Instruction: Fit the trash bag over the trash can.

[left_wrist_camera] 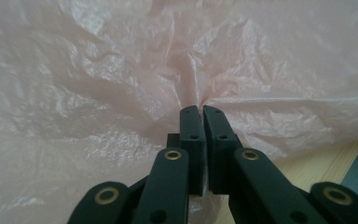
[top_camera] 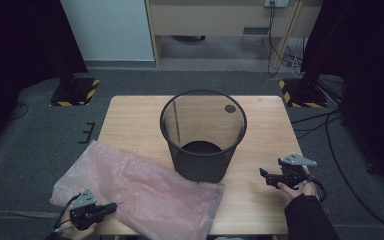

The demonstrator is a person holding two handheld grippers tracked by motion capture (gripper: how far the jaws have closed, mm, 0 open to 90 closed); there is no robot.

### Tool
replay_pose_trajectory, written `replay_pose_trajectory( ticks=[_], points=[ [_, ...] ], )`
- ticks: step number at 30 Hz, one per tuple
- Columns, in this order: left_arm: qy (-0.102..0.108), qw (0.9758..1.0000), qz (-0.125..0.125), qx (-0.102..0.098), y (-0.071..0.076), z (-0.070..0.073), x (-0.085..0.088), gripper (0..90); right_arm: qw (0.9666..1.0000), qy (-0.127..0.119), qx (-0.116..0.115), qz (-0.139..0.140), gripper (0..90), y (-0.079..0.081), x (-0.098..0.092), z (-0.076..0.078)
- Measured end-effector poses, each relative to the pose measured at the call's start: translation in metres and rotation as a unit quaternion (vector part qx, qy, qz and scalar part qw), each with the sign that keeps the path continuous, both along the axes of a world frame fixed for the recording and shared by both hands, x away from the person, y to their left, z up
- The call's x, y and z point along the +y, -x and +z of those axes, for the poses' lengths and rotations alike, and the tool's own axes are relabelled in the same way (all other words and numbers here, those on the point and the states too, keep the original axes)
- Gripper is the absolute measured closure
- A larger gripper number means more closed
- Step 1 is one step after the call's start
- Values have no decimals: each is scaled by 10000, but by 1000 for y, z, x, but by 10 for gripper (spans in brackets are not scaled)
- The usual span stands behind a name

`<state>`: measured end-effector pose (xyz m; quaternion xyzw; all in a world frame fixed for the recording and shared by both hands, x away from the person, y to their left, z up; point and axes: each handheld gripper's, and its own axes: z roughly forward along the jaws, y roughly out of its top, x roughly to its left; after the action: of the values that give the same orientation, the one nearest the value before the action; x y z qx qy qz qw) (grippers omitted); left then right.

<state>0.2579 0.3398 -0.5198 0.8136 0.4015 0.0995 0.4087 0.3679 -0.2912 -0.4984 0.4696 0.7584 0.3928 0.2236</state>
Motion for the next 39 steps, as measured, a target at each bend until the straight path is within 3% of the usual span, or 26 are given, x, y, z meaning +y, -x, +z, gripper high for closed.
replay_pose_trajectory(
  ticks=[3,6,10,11,15,17,20,24,27,30,36,39],
  points=[
    [209,9991,100,-360,-2,18,2,878,10000,-17,32,-5,144,0,1,0],
    [399,9960,210,-765,-6,41,2,883,10000,-7,2,-1,145,0,1,0],
    [700,9897,275,-1215,-15,71,-7,885,10000,-53,-13,-20,149,1,0,2],
    [866,9873,301,-1297,-19,80,-12,885,10000,-60,-23,-42,149,0,0,2],
    [1105,9818,392,-1493,-27,97,-22,885,10000,-39,-51,-58,151,0,-2,2],
    [1295,9777,494,-1579,-32,103,-28,885,10000,-60,-55,-50,152,1,-2,3],
    [1403,9738,609,-1686,-38,110,-34,885,9999,-91,-71,-81,155,1,-2,4],
    [1591,9667,715,-1870,-46,124,-40,886,9999,-93,-104,-82,160,0,-2,4],
    [1687,9592,674,-2167,-52,139,-43,886,9999,-78,-97,-91,162,0,-2,5],
    [1699,9533,641,-2415,-57,157,-48,885,9998,-110,-138,-100,165,0,-2,5],
    [1933,9386,643,-2786,-65,183,-63,885,9996,-150,-196,-122,174,0,-2,8],
    [2061,9328,616,-2892,-70,194,-71,885,9994,-217,-239,-158,175,0,-2,8]
  ],
)
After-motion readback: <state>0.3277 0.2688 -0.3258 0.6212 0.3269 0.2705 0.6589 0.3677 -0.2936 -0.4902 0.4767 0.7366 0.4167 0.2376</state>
